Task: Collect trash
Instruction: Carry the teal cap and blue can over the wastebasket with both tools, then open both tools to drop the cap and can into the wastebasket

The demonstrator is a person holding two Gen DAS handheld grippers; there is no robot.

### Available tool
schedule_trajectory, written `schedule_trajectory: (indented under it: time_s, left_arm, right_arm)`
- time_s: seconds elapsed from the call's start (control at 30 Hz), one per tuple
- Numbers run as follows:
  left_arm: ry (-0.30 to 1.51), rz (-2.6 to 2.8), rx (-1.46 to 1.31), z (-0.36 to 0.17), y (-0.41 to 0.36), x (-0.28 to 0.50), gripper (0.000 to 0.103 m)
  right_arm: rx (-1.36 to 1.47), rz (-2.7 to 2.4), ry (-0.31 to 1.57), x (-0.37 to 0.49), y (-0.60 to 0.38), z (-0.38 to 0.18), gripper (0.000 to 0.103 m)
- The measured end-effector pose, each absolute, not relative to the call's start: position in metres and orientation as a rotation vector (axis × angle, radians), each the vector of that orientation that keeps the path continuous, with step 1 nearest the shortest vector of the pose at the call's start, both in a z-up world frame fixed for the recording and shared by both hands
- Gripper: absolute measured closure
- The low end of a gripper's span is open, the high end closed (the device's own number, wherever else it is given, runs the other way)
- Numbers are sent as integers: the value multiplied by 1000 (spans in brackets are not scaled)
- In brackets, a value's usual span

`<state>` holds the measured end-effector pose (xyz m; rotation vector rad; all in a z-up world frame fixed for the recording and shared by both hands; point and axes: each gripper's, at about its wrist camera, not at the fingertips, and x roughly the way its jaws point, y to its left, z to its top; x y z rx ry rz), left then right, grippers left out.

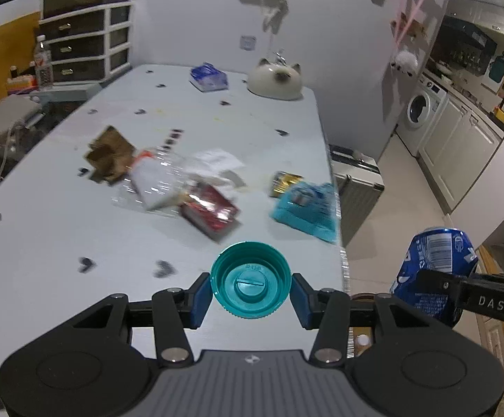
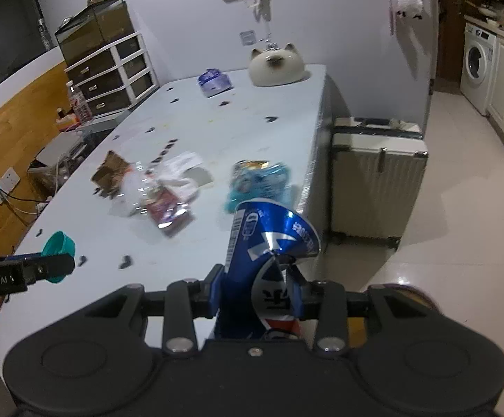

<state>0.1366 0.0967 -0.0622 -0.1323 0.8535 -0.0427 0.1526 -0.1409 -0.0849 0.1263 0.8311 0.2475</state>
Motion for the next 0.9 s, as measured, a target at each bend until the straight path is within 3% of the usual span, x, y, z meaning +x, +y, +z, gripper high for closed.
schedule_trajectory:
  time_s: [0.47,0.9]
  left_arm:
    - [984,-137,-140,-128,-86,202,54]
    - [1224,-259,-86,-264,-200,278,54]
  right_arm:
    - [140,206,958,205,-306,-138,64]
    - [270,100,1191,245,-391,-276,64]
